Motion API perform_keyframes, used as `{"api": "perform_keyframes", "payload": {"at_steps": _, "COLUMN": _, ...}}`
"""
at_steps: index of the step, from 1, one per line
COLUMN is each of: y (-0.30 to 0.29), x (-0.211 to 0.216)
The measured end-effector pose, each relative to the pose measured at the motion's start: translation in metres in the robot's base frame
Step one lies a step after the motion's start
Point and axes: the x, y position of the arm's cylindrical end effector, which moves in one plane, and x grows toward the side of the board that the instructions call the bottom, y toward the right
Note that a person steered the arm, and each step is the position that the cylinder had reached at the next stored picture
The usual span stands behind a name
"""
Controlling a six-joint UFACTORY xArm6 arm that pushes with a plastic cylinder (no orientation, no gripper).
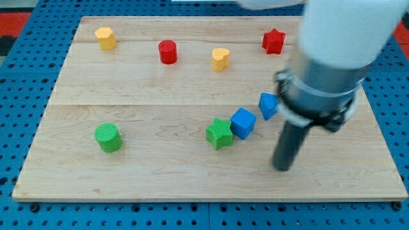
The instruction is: Drag the green circle to the left of green star
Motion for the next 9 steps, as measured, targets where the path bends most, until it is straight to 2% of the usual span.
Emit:
{"api": "perform_keyframes", "payload": {"at_steps": 2, "y": -0.244, "x": 0.002}}
{"api": "perform_keyframes", "payload": {"at_steps": 3, "y": -0.318, "x": -0.028}}
{"api": "perform_keyframes", "payload": {"at_steps": 4, "y": -0.321, "x": -0.056}}
{"api": "perform_keyframes", "payload": {"at_steps": 5, "y": -0.217, "x": -0.048}}
{"api": "perform_keyframes", "payload": {"at_steps": 6, "y": -0.217, "x": -0.058}}
{"api": "perform_keyframes", "payload": {"at_steps": 8, "y": -0.126, "x": -0.061}}
{"api": "perform_keyframes", "payload": {"at_steps": 9, "y": -0.161, "x": -0.061}}
